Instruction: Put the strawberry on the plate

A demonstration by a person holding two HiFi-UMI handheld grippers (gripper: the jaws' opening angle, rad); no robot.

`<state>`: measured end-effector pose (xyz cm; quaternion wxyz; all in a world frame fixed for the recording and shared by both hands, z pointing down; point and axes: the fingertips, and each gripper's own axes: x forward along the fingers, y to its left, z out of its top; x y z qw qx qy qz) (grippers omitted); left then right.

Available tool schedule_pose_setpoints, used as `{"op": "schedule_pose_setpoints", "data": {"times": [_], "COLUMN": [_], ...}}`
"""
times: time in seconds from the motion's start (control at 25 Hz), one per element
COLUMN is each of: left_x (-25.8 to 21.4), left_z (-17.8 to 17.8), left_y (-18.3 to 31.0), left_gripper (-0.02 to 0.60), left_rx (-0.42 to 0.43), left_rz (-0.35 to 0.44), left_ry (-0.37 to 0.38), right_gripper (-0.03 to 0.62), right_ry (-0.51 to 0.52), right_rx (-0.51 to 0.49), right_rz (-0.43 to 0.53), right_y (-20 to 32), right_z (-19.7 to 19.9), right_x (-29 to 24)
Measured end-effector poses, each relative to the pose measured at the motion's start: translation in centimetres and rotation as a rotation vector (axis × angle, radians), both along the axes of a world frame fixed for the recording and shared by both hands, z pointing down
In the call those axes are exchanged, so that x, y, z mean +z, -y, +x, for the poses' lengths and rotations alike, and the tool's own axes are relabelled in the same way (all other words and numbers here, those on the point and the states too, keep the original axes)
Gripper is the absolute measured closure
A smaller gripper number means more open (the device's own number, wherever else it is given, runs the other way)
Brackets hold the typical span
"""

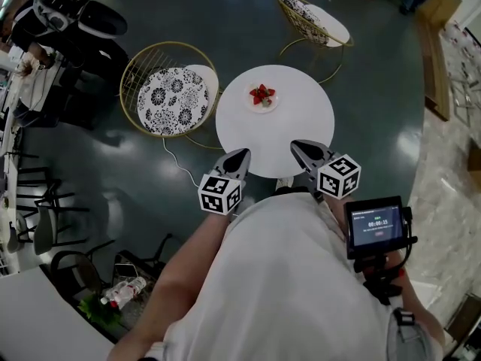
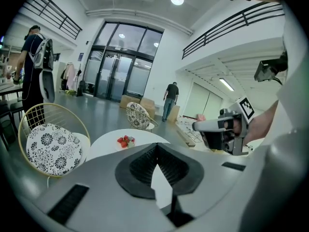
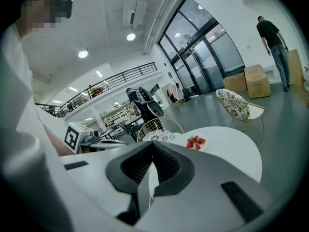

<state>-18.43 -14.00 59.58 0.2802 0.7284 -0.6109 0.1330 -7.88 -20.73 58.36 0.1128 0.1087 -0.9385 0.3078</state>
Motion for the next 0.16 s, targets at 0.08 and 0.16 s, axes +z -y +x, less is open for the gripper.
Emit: {"op": "schedule_pose_setpoints", "data": {"times": [0.08,0.16], "left_x": [-0.02,-0.04], "left_z": [-0.01,-0.02], "left_y": [0.00,-0.03], "left_gripper": [0.574,0.574], "left_rx": [-0.001,-0.002], "left_rz": [-0.004,-0.008], "left_ry": [-0.001,-0.003], "right_gripper": [0.586,0.586], "right_ry": [-0.001,-0.002], "right_rx": [-0.001,-0.003], "right_rz": [-0.002,-0.004], "right_y": [0.01,0.00], "right_z": [-0.10,-0.20], "right_x": [-0.11,-0.23]}}
